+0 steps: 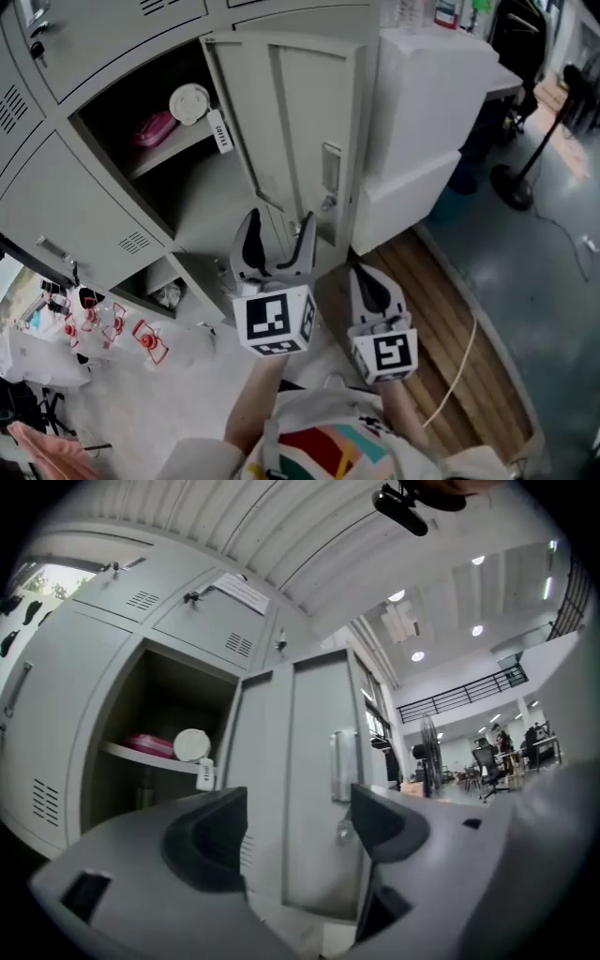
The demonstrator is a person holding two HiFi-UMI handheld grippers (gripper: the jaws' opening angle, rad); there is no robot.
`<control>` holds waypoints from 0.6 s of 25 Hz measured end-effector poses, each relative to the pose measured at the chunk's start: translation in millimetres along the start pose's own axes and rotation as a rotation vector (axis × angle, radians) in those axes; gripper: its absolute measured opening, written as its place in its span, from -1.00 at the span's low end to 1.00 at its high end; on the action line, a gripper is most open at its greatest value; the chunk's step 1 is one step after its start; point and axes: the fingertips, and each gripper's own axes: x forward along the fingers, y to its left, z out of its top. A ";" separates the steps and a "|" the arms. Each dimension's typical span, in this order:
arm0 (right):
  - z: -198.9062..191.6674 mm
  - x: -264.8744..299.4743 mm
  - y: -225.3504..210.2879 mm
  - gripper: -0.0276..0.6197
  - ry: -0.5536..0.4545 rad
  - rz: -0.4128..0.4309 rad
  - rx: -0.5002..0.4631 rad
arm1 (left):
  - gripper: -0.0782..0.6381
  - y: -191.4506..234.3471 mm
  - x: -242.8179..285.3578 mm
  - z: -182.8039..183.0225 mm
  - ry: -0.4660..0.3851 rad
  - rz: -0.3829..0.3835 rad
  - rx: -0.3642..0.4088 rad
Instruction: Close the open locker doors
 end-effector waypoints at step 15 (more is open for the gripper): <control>-5.1 -40.7 -80.2 -0.90 -0.009 -0.187 0.046 | 0.15 -69.4 66.3 -21.5 0.039 0.007 0.063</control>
